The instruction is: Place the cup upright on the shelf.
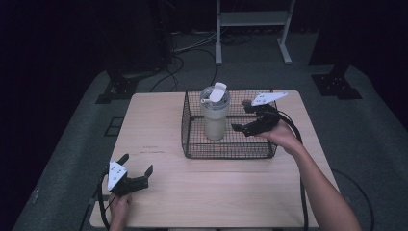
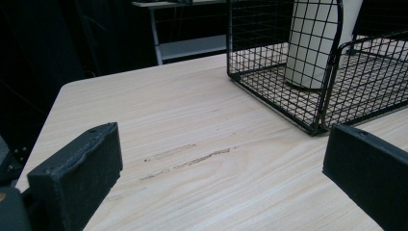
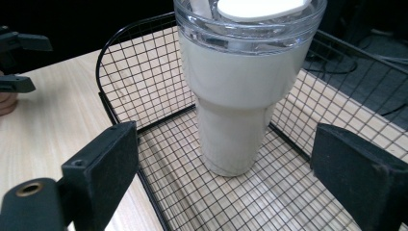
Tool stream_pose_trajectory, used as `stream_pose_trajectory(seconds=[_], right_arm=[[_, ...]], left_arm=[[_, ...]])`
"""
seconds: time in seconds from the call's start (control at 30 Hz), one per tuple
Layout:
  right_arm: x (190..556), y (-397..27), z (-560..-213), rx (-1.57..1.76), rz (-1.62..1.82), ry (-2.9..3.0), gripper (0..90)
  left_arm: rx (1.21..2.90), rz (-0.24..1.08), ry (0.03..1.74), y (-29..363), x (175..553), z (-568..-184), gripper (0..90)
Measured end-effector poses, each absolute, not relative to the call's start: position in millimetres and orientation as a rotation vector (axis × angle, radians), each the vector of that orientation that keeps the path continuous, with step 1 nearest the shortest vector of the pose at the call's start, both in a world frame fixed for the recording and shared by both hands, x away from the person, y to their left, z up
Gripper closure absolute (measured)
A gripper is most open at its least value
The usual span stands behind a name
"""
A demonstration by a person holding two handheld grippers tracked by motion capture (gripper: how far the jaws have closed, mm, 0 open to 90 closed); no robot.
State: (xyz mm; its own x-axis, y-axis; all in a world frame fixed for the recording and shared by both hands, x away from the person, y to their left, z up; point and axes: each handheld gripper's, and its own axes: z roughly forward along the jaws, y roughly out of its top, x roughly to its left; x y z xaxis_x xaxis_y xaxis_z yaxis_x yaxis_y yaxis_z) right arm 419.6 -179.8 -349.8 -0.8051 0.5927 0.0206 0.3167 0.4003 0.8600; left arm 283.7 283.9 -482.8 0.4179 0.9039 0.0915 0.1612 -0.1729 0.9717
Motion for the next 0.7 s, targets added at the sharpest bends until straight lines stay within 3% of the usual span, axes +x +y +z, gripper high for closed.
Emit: stream_pose_trajectory(seconds=[0.7], right_arm=[[387, -205, -354, 0.831, 1.429, 2.35, 9.3]], left_arm=[[1.623, 0.886, 0.953, 284, 284, -483, 0.0]])
